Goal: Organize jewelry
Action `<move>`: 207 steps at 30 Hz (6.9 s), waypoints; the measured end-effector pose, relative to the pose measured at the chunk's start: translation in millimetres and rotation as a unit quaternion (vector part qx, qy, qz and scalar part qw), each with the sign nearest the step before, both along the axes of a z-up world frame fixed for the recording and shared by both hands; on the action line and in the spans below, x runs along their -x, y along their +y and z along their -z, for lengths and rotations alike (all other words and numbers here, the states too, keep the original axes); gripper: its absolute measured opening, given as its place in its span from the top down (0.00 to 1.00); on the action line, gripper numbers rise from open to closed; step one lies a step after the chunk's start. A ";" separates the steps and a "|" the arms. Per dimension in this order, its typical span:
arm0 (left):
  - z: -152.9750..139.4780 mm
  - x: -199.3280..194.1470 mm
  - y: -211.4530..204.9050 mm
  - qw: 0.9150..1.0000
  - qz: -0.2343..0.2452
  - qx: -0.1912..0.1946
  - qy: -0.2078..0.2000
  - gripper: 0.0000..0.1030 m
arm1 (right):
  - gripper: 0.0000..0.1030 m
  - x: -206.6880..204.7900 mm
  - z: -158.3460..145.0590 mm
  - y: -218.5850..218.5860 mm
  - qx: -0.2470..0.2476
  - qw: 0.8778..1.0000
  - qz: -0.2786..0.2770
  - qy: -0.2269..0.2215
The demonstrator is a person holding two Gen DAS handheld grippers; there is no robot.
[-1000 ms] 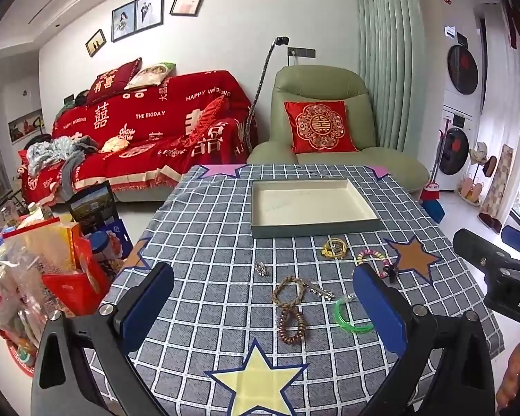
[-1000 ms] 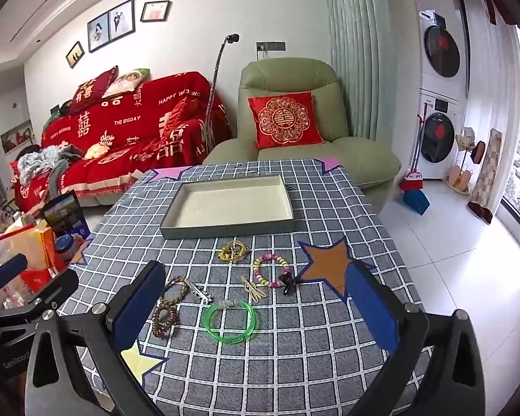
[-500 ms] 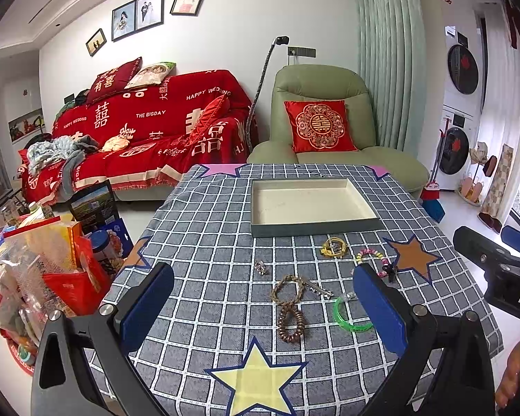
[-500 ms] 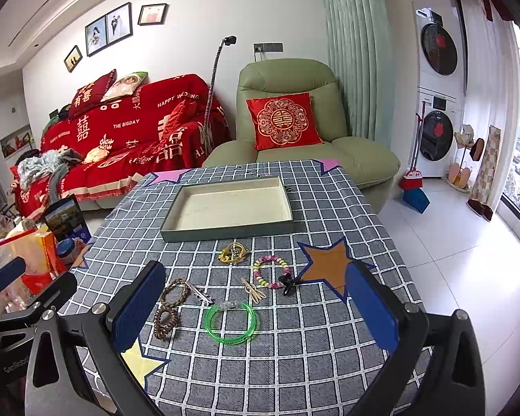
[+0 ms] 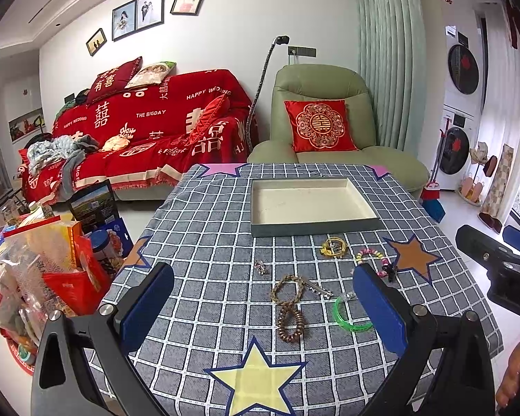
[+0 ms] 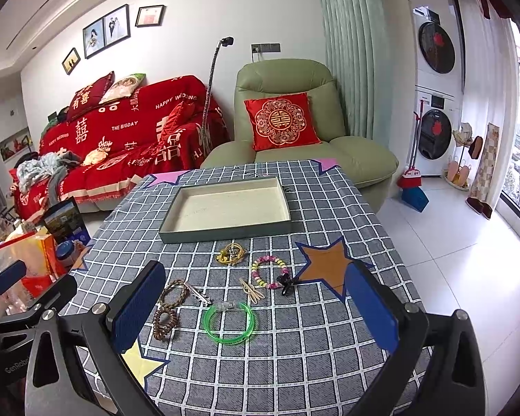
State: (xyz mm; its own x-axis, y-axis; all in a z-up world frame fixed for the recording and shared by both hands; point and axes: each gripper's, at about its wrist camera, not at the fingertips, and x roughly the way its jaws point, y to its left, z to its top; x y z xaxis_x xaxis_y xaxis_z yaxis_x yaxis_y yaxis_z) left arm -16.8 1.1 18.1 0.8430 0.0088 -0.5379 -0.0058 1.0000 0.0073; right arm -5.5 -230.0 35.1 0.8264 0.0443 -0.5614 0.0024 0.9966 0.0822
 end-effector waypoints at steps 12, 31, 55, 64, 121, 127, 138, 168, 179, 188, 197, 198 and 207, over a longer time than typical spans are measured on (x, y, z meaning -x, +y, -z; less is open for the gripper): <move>0.6 -0.2 0.5 1.000 0.000 0.001 0.001 0.00 | 0.00 0.9 -1.6 -0.3 -0.002 1.000 0.001 -0.001; 1.0 -1.3 -0.1 1.000 -0.001 0.000 0.001 0.00 | 0.00 1.1 -5.2 -2.5 -0.002 1.000 0.003 -0.003; 0.0 -1.5 0.0 1.000 -0.001 -0.001 0.002 0.00 | 0.00 1.1 -5.0 -2.0 0.000 1.000 0.002 -0.010; 4.2 -1.1 1.6 1.000 -0.003 -0.001 0.006 0.00 | 0.00 1.3 -4.1 -1.5 0.000 1.000 0.003 -0.010; 176.2 -121.9 13.8 0.963 0.034 0.007 0.267 0.00 | 0.00 -103.4 169.5 -2.0 0.008 0.972 0.001 0.237; 177.0 -124.2 3.1 0.964 0.047 -0.004 0.261 0.00 | 0.10 -112.5 183.9 5.0 0.014 0.966 -0.009 0.258; 165.3 -112.4 -25.8 0.964 0.110 -0.016 0.242 0.68 | 0.43 -110.1 182.7 26.5 0.054 0.966 -0.037 0.251; 57.3 -145.7 -1.6 0.971 0.140 0.100 0.168 0.78 | 0.92 -142.3 81.0 -11.8 -0.053 0.983 -0.062 0.164; 11.3 -248.1 -7.4 0.977 0.137 0.095 0.133 0.78 | 0.92 -232.6 21.7 -11.9 -0.029 0.987 -0.076 0.138; 74.4 -350.2 -20.5 0.979 0.094 0.077 0.164 0.78 | 0.93 -323.9 58.0 -12.5 -0.017 0.985 -0.054 0.161; 137.3 -390.5 -41.3 0.977 0.082 0.046 0.194 0.78 | 0.93 -374.6 138.5 -12.0 -0.027 0.977 -0.041 0.207; 141.2 -391.9 -42.2 0.976 0.080 0.045 0.197 0.78 | 0.93 -378.2 145.4 -12.7 -0.029 0.976 -0.038 0.211; 164.8 -397.7 -49.1 0.978 0.050 -0.015 0.204 0.78 | 0.93 -386.8 181.8 -17.2 -0.032 0.971 -0.025 0.234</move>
State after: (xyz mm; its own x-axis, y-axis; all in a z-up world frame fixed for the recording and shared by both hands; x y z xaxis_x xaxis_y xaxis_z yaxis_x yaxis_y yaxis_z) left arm 380.9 -48.0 -146.8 0.5560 -0.0423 -0.8301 0.1018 0.9947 0.0175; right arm 381.3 -247.3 -146.7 0.4777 0.1251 -0.8696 0.0072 0.9892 0.1463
